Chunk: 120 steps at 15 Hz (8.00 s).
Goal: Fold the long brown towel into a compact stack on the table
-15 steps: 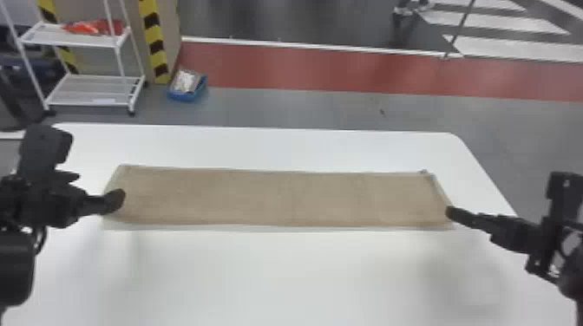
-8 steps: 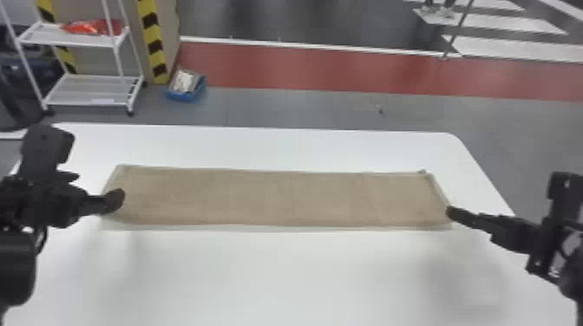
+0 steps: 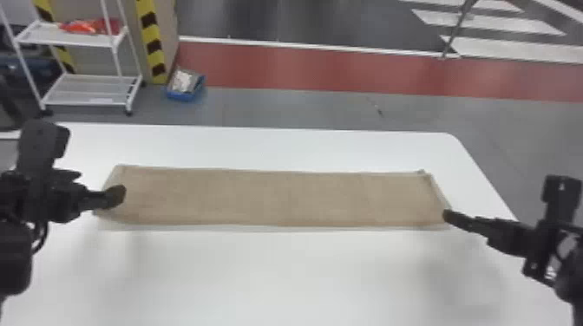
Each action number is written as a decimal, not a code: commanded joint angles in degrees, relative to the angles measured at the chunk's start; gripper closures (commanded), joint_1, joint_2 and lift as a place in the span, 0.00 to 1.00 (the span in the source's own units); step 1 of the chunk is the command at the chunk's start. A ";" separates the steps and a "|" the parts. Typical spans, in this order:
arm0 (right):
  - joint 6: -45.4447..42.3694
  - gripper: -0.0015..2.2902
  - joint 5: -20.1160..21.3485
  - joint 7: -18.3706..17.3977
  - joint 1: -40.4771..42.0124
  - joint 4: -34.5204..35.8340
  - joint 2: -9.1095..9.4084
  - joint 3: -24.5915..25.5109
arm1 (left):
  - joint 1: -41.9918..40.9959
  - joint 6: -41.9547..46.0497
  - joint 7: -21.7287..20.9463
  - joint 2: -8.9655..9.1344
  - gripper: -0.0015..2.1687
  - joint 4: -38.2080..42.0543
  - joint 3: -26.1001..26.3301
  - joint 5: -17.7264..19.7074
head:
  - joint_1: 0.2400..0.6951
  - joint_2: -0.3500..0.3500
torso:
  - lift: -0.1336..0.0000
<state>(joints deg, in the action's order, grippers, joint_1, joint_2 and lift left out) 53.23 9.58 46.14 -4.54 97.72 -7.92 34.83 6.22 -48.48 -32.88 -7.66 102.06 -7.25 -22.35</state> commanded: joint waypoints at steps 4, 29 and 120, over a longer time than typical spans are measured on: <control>0.52 0.04 0.62 0.00 0.23 0.81 0.09 -0.20 | 5.91 -3.87 0.18 0.54 0.10 -8.37 -0.40 2.13 | 1.00 0.30 | 0.07; -0.18 0.04 0.97 -0.09 0.14 0.19 0.27 -0.55 | 7.05 -17.23 -11.24 -0.69 0.99 -2.48 -5.49 2.66 | 1.00 0.32 | 0.07; 10.02 0.44 3.69 -8.35 4.89 14.16 7.97 -38.96 | -15.89 -11.96 -4.65 0.10 0.04 21.96 -15.78 32.19 | 1.00 0.81 | 0.07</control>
<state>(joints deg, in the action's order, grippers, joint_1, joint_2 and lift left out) 63.39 13.27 37.79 0.49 111.81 -0.09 -4.07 -9.67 -60.46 -37.53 -7.56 124.04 -23.02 9.84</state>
